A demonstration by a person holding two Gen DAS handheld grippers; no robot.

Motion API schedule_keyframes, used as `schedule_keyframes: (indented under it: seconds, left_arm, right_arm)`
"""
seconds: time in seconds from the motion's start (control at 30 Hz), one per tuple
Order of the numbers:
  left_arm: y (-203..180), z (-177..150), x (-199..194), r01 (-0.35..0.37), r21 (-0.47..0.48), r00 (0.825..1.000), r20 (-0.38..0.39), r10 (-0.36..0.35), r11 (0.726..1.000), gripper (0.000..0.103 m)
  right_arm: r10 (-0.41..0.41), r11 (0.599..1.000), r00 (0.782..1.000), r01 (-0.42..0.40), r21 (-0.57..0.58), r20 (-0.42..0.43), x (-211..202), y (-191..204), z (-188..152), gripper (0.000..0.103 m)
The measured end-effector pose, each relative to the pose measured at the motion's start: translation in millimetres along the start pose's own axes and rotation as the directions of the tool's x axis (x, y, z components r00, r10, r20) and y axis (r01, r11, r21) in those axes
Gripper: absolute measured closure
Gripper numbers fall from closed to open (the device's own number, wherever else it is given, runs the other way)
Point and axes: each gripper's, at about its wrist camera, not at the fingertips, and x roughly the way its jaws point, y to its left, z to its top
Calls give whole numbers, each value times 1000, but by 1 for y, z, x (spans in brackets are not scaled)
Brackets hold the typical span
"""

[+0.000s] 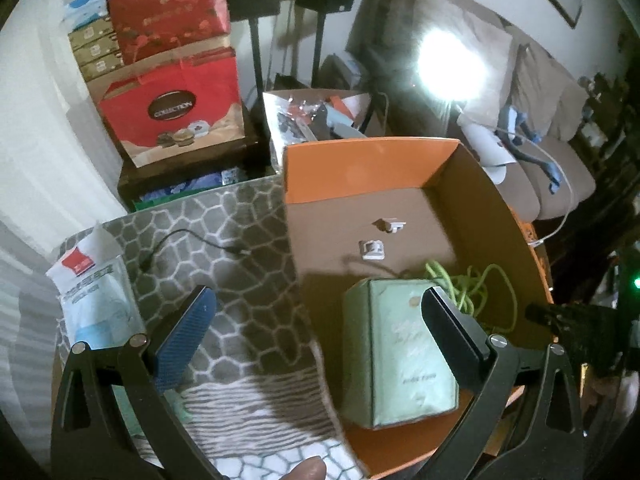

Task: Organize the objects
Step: 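Move the left tool out of the box back over the table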

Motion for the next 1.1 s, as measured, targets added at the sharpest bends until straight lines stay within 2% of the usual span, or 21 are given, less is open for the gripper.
schedule_keyframes:
  seconds: [0.17, 0.33, 0.67, 0.9, 1.1]
  left_arm:
    - [27, -13, -11, -25, -19, 999, 21, 25, 1000, 0]
    - [55, -26, -15, -92, -42, 995, 35, 94, 995, 0]
    - [101, -45, -14, -137, -91, 990, 27, 140, 986, 0]
    - [133, -45, 0, -148, -157, 989, 1, 150, 977, 0]
    - [163, -34, 17, -116, -232, 993, -35, 111, 966, 0]
  right_arm:
    - [1, 1000, 1000, -1, 1, 0, 0, 0, 0, 90]
    - [-2, 1000, 1000, 2, -1, 0, 0, 1, 0, 90]
    - [-3, 1000, 1000, 3, -6, 1, -1, 4, 2, 90]
    - [20, 1000, 1000, -20, 5, -2, -1, -1, 2, 90]
    - [20, 1000, 1000, -20, 3, -1, -1, 0, 2, 90]
